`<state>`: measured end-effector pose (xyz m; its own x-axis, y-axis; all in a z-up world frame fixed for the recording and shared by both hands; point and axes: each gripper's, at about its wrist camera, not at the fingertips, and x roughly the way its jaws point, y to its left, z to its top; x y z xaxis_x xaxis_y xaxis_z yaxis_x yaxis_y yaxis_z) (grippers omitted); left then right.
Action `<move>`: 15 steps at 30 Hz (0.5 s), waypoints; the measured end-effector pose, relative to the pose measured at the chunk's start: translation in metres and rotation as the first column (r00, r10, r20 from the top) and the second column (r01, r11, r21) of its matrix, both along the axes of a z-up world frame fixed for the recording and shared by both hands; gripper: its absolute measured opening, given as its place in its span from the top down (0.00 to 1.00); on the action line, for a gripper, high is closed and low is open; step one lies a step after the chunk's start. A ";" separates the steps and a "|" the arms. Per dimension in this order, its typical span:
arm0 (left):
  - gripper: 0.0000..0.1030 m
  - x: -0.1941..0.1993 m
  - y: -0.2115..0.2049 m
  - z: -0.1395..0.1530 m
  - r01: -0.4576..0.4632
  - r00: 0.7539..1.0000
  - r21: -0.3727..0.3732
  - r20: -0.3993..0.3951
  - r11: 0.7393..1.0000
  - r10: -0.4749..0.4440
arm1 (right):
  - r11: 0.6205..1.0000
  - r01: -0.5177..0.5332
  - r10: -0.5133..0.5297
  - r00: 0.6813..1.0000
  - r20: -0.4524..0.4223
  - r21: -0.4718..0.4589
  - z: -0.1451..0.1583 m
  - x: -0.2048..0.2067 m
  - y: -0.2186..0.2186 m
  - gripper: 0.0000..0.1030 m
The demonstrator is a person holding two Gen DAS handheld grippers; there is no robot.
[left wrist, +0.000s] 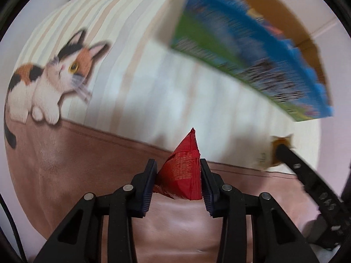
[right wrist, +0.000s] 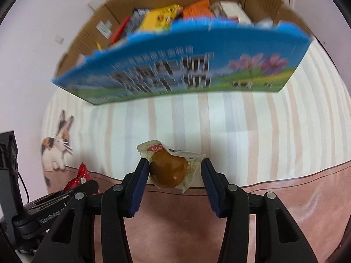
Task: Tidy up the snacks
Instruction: 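Carry the red packet and egg packet into the box and open both tools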
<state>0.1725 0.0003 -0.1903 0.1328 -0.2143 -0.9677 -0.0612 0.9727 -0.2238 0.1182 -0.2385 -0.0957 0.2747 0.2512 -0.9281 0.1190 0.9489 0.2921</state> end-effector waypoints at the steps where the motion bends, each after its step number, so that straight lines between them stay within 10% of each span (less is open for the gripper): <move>1: 0.66 0.003 -0.006 0.010 0.009 1.000 -0.011 0.014 1.000 -0.009 | 1.000 0.003 -0.003 1.000 0.013 0.008 0.008 -0.001 -0.004 0.50; 15: 0.66 0.093 -0.069 0.115 0.235 0.951 -0.051 0.219 0.971 -0.219 | 0.995 0.093 -0.096 0.954 0.283 0.023 0.130 0.061 -0.073 0.50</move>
<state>0.2656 -0.0689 -0.0757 0.2706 -0.3339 -0.9029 0.2154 0.9351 -0.2813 0.1796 -0.3118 0.0340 0.5489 0.2194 -0.8066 0.1194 0.9344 0.3355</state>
